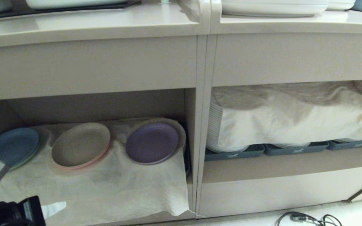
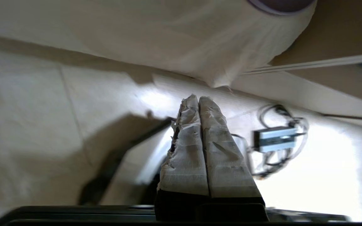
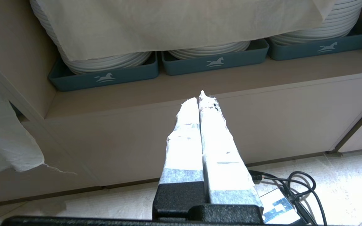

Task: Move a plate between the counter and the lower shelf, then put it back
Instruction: Pick up the plate in the cupboard

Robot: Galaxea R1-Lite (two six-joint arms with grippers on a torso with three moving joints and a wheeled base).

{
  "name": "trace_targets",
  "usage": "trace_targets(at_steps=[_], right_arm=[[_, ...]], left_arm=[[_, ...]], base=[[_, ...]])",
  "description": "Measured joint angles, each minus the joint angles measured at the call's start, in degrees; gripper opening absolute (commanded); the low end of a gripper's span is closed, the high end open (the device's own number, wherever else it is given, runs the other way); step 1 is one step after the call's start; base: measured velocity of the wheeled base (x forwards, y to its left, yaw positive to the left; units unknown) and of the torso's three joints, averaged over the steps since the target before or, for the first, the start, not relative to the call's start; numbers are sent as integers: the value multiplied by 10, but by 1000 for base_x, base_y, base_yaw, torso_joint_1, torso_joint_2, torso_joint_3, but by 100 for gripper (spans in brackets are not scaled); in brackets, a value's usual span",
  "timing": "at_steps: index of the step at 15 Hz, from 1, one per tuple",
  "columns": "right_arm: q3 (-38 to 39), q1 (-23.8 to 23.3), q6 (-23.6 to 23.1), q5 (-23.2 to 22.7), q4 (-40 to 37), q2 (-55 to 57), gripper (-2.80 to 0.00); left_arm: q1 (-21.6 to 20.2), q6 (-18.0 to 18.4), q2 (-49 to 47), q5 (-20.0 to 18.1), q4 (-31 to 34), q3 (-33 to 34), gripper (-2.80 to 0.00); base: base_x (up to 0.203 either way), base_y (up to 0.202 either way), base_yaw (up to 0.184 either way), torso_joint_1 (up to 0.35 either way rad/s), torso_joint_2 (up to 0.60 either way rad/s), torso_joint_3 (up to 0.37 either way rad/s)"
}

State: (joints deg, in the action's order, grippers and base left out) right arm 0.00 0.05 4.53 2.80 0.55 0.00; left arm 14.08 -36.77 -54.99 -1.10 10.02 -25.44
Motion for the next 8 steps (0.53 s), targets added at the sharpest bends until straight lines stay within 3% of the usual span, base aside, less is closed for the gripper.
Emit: trace_targets(at_steps=[4, 6, 8], right_arm=[[0, 0, 0, 0, 0, 0, -280], [0, 0, 0, 0, 0, 0, -280], [0, 0, 0, 0, 0, 0, -280]], left_arm=[[12, 103, 97, 42, -6, 62, -280], [-24, 184, 160, 36, -43, 120, -280], [-78, 266, 232, 2, -100, 179, -280]], base=[[0, 0, 0, 0, 0, 0], [0, 0, 0, 0, 0, 0], [0, 0, 0, 0, 0, 0]])
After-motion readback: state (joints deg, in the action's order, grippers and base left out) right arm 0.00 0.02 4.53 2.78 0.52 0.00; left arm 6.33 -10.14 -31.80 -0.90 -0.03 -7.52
